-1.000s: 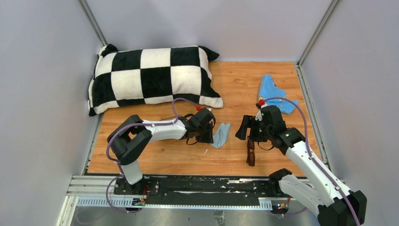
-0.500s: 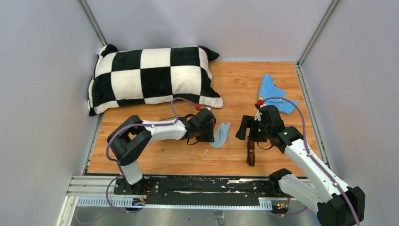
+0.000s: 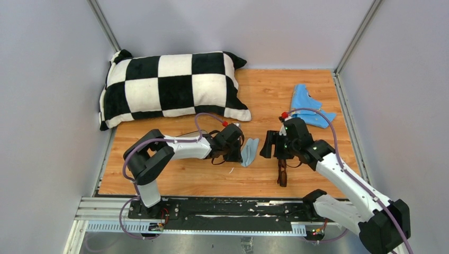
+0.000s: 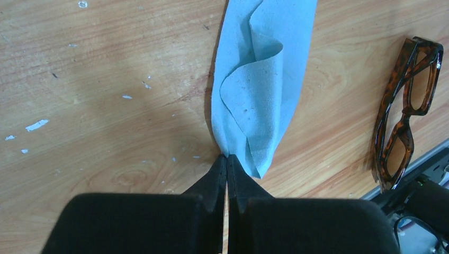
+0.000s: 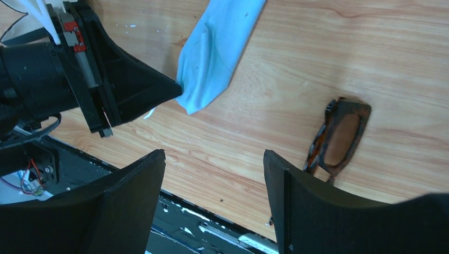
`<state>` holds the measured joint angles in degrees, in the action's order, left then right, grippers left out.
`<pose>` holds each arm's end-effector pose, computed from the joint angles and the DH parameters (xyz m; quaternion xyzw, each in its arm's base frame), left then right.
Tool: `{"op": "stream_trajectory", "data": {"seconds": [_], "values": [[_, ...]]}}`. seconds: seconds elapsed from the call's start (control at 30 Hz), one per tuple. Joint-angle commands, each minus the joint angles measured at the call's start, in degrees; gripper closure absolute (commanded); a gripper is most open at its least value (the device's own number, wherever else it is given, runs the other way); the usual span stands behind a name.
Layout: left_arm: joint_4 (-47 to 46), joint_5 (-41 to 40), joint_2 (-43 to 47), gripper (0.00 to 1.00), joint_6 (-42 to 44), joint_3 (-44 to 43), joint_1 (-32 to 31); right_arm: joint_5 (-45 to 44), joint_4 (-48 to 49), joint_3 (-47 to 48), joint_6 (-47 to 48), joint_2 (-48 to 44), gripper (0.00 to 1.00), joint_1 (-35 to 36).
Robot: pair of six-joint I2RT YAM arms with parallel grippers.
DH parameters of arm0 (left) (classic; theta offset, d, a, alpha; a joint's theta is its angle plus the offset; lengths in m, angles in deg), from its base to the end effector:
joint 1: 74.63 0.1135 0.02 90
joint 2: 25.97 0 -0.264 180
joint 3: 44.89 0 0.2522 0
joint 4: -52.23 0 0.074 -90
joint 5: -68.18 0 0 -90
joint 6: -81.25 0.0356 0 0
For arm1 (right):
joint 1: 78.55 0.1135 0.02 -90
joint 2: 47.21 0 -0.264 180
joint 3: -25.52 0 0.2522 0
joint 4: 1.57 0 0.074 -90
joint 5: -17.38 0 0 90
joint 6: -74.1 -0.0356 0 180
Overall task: Organize the sunglasses
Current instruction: Adjust the glasses cleaning cloth at the center of the board.
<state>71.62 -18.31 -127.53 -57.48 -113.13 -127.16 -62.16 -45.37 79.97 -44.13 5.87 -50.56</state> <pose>0.2112 -0.2791 0.1465 0.0412 0.9462 -0.2654 0.1803 0.1683 0.0968 0.2570 -0.0349 0.9113 0.2628 0.3150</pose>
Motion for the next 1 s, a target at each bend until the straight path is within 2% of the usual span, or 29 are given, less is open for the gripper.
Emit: {"op": "stream_trajectory", "data": {"seconds": [0.0,0.07,0.1,0.3,0.33,0.67,0.87,0.97], "values": [[-0.1,-0.6,1.8,1.0,-0.5,1.8,-0.4,-2.1,6.3,0.2,-4.1,3.7,0.27,3.4],[-0.5,0.0,3.2,1.0,-1.5,3.1,-0.1,-2.3,10.9,-0.6,-5.9,6.5,0.29,5.5],[-1.4,0.9,3.7,1.0,-2.2,4.0,0.0,-2.2,12.7,-0.7,-6.9,8.3,0.33,6.5],[-5.4,4.0,4.6,1.0,-4.2,8.6,0.0,-1.6,19.1,1.9,-12.1,20.4,0.7,9.9],[-6.1,4.2,4.5,1.0,-4.3,8.8,0.0,-1.5,19.4,2.5,-12.3,22.0,0.72,10.4],[-8.5,5.8,3.8,1.0,-4.7,10.1,0.1,-1.7,25.0,4.6,-12.8,30.8,0.75,14.3],[-9.0,6.5,3.9,1.0,-4.4,10.5,0.1,-7.1,20.7,6.4,-11.8,34.0,0.65,15.1],[-9.4,6.8,3.6,1.0,-4.3,10.6,0.1,-10.3,17.1,8.1,-10.5,34.6,0.65,16.1]]}}
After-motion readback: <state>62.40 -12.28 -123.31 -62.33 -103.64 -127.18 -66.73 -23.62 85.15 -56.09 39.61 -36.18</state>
